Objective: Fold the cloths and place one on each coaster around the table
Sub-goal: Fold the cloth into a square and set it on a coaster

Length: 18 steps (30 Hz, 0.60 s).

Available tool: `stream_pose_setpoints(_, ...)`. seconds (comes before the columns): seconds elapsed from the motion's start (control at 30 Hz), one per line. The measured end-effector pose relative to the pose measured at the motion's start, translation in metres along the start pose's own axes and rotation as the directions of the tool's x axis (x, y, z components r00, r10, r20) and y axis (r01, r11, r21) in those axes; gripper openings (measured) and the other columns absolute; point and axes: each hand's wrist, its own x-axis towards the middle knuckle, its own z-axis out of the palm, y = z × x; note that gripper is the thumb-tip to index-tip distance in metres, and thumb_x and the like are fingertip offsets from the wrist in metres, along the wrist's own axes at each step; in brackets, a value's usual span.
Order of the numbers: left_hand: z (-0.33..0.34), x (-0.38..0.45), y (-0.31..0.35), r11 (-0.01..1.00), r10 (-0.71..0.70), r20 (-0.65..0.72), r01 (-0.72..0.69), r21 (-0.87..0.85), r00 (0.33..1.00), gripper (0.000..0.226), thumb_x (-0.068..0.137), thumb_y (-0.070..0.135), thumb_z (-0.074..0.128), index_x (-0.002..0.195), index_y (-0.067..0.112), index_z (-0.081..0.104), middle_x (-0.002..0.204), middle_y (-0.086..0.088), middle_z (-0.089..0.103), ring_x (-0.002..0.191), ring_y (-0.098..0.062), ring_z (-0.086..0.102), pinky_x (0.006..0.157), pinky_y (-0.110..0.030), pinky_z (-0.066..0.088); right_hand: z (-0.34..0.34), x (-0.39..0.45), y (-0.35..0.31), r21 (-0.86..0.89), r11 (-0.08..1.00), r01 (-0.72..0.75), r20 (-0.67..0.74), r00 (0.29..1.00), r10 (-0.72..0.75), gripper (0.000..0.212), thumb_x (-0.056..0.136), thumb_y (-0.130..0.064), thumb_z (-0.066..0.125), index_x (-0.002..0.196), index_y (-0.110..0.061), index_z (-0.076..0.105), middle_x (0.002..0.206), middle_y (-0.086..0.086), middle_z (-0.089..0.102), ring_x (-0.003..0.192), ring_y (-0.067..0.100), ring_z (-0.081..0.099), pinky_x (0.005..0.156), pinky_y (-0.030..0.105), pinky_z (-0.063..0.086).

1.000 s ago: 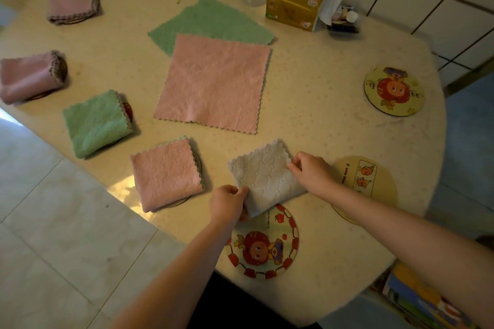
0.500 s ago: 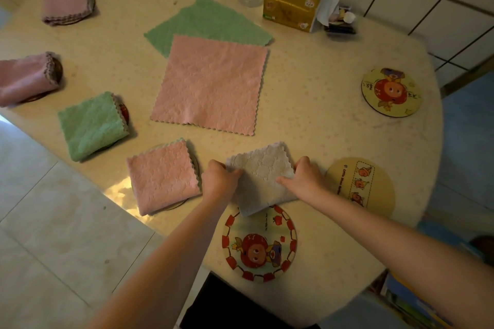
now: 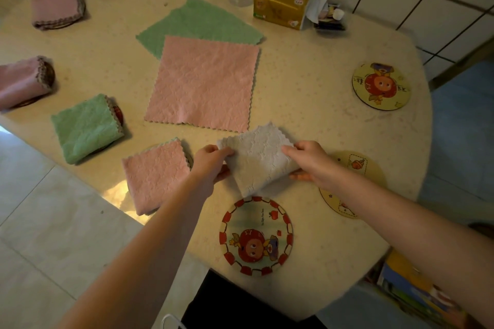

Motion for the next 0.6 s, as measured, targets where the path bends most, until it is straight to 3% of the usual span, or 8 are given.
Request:
stream_pose_setpoints(0.13,-0.014,-0.029,-0.014,0.998,0.048,0.093,-0.043,-0.050,0.995,0.021,0.088,0.014,0.065,0.106,0.007,0.057,0.096,-0.010,0.068,0.085,-0.030,0.071,0.076,-0.040,0.059,-0.007,-0.026,0.014,-0.045,0.997,0.068,-0.003,0.998,-0.068,0.022,0.091,-0.032,0.059,0.106,-0.016,0.058,0.102,0.001,0.062,0.093,0.019,0.061,0.076,0.041,0.059)
stream_pose_setpoints(0.3,-0.032,-0.062,-0.051,0.996,0.006,0.100,-0.015,0.091,0.995,0.023,0.088,0.016,0.066,0.104,0.002,0.059,0.091,-0.012,0.071,0.081,-0.035,0.069,0.081,-0.048,0.058,-0.004,-0.063,0.059,-0.097,0.995,0.028,0.043,0.999,-0.024,0.018,0.091,-0.032,0.058,0.104,-0.019,0.057,0.102,0.000,0.063,0.091,0.017,0.062,0.074,0.036,0.059)
stream_pose_setpoints(0.47,-0.045,-0.083,-0.091,0.979,-0.016,0.070,0.001,0.205,0.997,0.009,0.086,0.013,0.068,0.086,0.007,0.062,0.081,-0.010,0.069,0.072,-0.025,0.066,0.073,-0.041,0.060,0.007,-0.087,0.105,-0.130,0.991,-0.013,0.089,0.996,0.024,0.012,0.092,-0.025,0.056,0.101,-0.017,0.059,0.103,0.002,0.065,0.093,0.018,0.063,0.079,0.038,0.058)
stream_pose_setpoints(0.6,-0.052,-0.085,-0.110,0.965,-0.020,0.020,0.014,0.263,1.000,0.011,0.086,0.011,0.068,0.092,0.003,0.062,0.084,-0.013,0.067,0.070,-0.023,0.065,0.063,-0.033,0.060,0.016,-0.089,0.127,-0.182,0.983,0.020,0.075,0.997,-0.007,0.004,0.092,-0.017,0.055,0.096,-0.018,0.057,0.102,0.004,0.064,0.095,0.019,0.062,0.078,0.037,0.058)
